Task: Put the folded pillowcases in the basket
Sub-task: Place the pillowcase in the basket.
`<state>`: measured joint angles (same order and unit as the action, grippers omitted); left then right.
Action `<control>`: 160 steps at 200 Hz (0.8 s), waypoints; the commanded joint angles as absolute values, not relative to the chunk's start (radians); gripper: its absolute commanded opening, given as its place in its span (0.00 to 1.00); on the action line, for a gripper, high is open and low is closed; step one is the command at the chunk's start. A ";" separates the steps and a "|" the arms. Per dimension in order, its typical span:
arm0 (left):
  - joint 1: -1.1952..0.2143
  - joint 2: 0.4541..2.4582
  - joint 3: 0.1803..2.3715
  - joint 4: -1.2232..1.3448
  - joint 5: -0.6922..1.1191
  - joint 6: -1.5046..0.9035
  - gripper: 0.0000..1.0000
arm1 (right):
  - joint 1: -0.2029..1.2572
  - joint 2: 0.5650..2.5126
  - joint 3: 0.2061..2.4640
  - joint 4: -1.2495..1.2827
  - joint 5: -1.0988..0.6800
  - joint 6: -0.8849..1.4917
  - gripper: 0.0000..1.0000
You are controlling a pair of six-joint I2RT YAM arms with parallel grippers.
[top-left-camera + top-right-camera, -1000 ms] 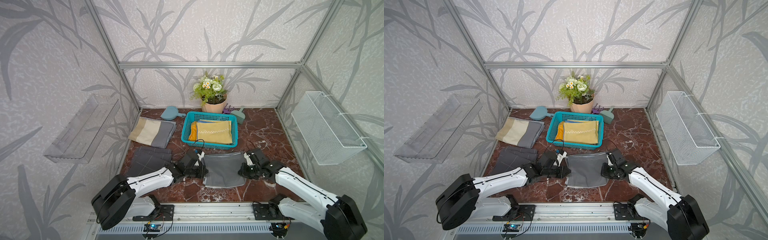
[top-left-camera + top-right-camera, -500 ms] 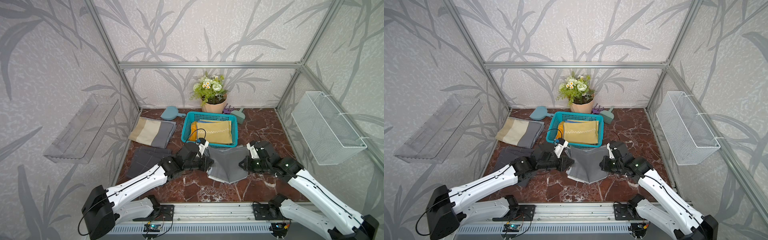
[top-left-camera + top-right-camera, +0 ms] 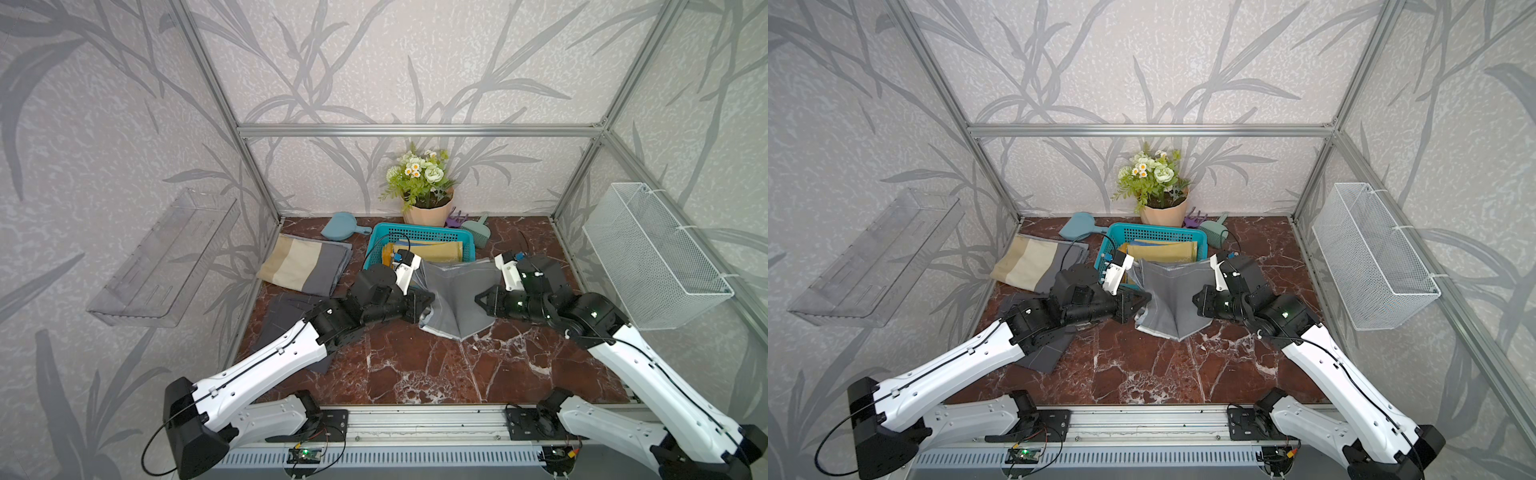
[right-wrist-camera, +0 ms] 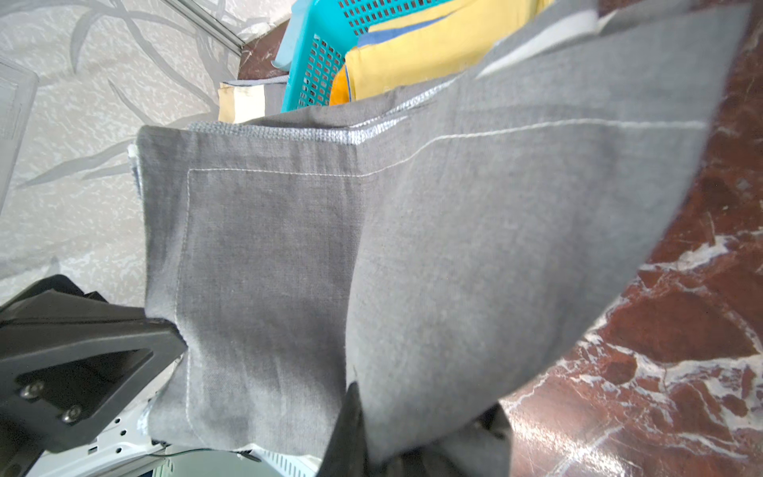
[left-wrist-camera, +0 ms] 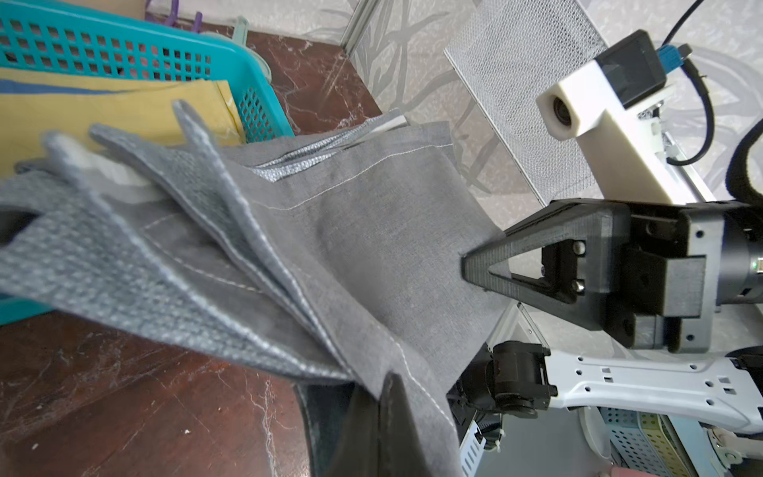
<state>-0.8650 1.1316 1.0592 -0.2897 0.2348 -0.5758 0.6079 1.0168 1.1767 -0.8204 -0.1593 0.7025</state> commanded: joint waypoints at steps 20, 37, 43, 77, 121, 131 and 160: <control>-0.837 1.218 1.199 -0.341 0.117 -0.450 0.00 | 0.611 1.158 1.307 -0.759 -0.096 0.609 0.01; -0.794 1.258 1.217 -0.321 0.126 -0.426 0.00 | 0.605 1.224 1.353 -0.741 -0.076 0.577 0.01; -0.769 1.269 1.218 -0.309 0.135 -0.421 0.00 | 0.601 1.248 1.370 -0.737 -0.069 0.568 0.01; -0.600 1.331 1.204 -0.220 0.230 -0.406 0.00 | 0.541 1.348 1.397 -0.659 -0.069 0.539 0.00; -0.462 1.446 1.252 -0.123 0.309 -0.357 0.00 | 0.481 1.482 1.415 -0.562 -0.086 0.515 0.00; -0.442 1.483 1.264 -0.101 0.333 -0.356 0.00 | 0.474 1.520 1.431 -0.544 -0.088 0.505 0.00; -0.406 1.588 1.285 -0.036 0.365 -0.347 0.00 | 0.461 1.618 1.466 -0.500 -0.081 0.477 0.00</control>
